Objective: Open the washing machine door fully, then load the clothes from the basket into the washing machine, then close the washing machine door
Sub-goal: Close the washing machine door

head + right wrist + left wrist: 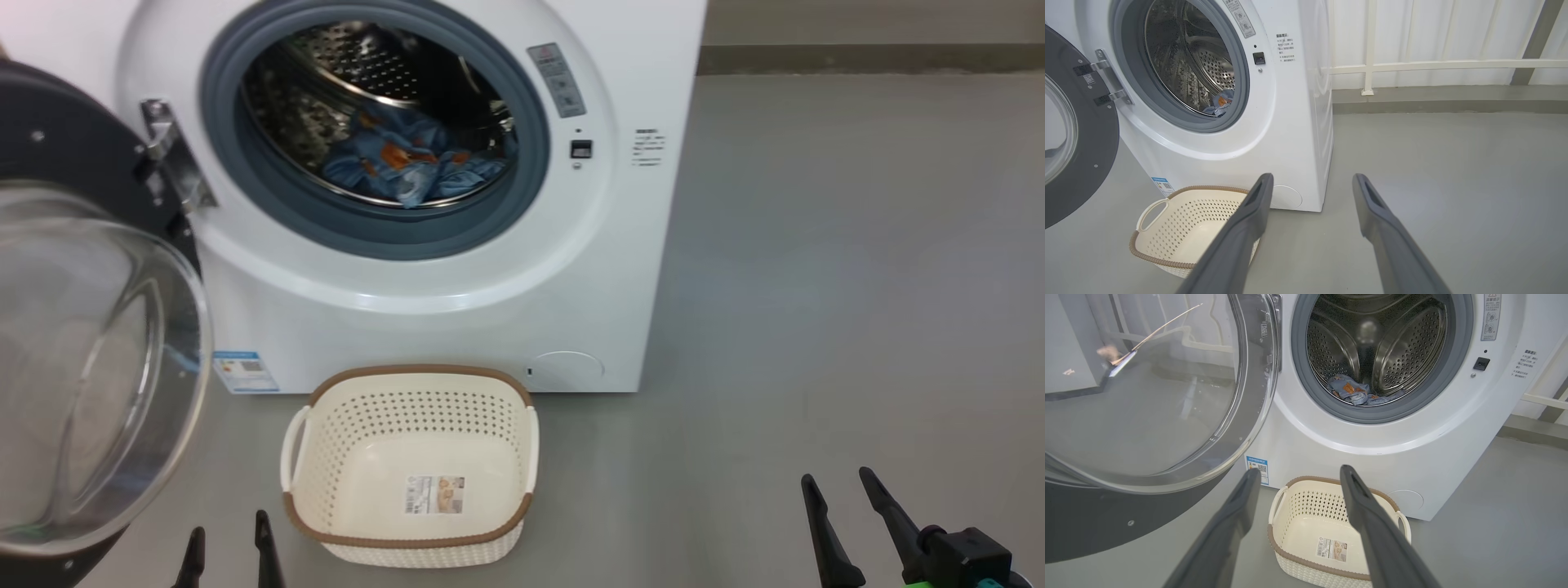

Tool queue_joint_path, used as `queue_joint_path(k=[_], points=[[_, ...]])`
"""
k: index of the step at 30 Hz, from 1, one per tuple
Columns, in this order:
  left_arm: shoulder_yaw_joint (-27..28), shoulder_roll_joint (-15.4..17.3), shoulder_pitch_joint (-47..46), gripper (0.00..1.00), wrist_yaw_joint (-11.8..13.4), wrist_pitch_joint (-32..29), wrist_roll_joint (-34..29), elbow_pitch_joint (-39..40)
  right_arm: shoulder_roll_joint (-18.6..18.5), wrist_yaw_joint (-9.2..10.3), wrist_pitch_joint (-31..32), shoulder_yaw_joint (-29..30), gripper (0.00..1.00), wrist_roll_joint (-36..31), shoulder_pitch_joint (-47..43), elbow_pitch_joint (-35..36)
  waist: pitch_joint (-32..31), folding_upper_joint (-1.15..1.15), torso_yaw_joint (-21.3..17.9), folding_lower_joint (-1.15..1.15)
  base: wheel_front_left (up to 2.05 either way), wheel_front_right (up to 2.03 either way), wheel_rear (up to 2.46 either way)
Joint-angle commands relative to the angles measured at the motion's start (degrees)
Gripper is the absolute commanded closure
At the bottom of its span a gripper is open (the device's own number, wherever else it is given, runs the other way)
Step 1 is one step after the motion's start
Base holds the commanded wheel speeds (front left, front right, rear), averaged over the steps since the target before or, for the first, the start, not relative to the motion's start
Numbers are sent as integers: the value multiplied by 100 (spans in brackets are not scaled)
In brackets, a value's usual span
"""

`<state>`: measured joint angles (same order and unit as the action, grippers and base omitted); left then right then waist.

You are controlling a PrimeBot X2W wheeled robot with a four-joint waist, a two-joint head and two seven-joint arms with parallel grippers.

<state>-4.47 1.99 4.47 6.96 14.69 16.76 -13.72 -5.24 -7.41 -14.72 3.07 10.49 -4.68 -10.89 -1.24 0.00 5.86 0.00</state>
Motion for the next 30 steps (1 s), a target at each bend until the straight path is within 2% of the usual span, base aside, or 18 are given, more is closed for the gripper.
queue_joint_path(k=[1, 20, 24, 30], points=[[197, 95, -63, 0, 45, 31, -47, 169, -58, -8, -28, -108, 0, -41, 157, 133, -18, 0, 222, 0, 0, 0, 0], [325, 114, 22, 0, 44, 31, -126, 181, -2, -8, -28, -152, 0, -30, 144, 118, -201, 0, 1846, 0, 0, 0, 0], [342, 120, 30, 0, 35, 31, -129, 165, 19, -8, -28, -160, 0, -28, 133, 116, -207, 0, 2092, 0, 0, 0, 0], [455, 116, 79, 0, 75, 31, -85, 293, 15, -8, -28, -305, 0, -36, 284, 79, -93, 0, 2194, 0, 0, 0, 0]])
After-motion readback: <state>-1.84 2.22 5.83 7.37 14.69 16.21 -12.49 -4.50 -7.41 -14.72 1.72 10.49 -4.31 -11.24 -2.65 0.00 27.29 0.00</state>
